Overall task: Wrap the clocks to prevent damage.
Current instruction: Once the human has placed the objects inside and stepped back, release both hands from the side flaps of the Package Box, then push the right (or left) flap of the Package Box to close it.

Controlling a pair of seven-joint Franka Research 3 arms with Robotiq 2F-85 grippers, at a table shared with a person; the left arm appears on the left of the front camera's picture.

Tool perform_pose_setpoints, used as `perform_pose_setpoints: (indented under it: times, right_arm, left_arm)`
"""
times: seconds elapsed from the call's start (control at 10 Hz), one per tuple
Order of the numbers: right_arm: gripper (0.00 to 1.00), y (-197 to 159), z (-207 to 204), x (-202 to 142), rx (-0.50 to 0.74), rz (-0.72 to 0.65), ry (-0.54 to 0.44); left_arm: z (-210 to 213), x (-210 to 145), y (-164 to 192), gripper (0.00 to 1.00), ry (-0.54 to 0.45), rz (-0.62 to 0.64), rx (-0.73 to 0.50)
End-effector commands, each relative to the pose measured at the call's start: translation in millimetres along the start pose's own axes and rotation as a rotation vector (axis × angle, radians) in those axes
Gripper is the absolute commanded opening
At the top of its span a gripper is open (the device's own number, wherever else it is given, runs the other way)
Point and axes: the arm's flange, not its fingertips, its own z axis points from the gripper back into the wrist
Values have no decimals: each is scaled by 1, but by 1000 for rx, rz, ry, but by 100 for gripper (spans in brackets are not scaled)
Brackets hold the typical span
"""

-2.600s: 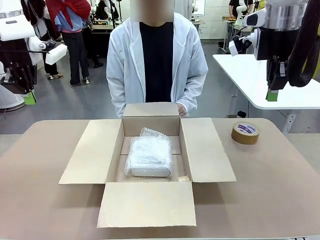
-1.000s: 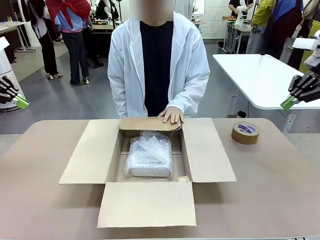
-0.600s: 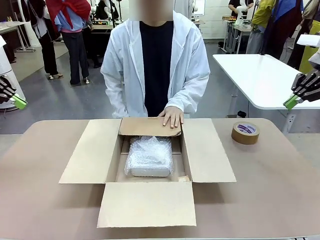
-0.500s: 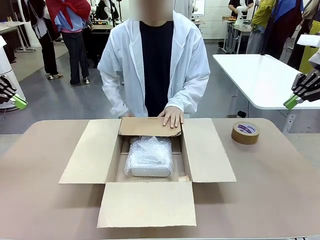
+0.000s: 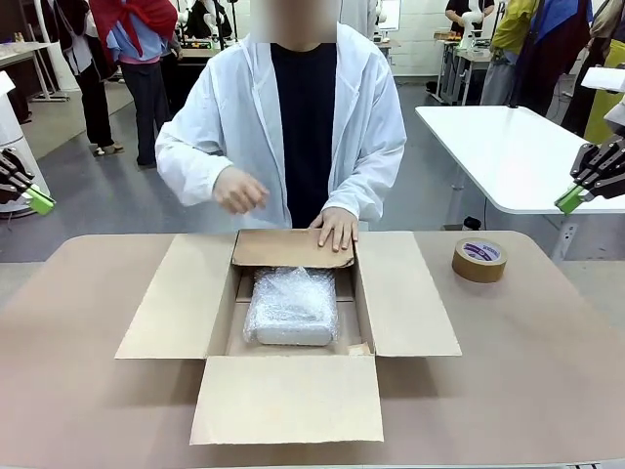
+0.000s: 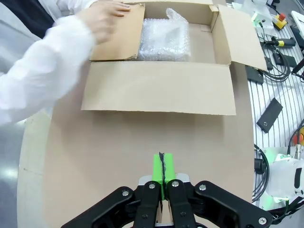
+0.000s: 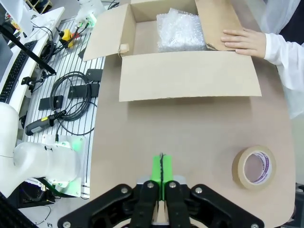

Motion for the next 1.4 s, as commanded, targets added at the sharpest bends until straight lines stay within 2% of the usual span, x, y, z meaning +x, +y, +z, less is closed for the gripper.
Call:
perform_pose_setpoints:
  times: [0.0,1.3]
  right_arm:
    - [1,-1,0,-1,0,2,-2]
    - [1,-1,0,-1,0,2,-2]
  left_arm:
    - [1,0,0,0,-2,1,3]
    - [1,0,0,0,-2,1,3]
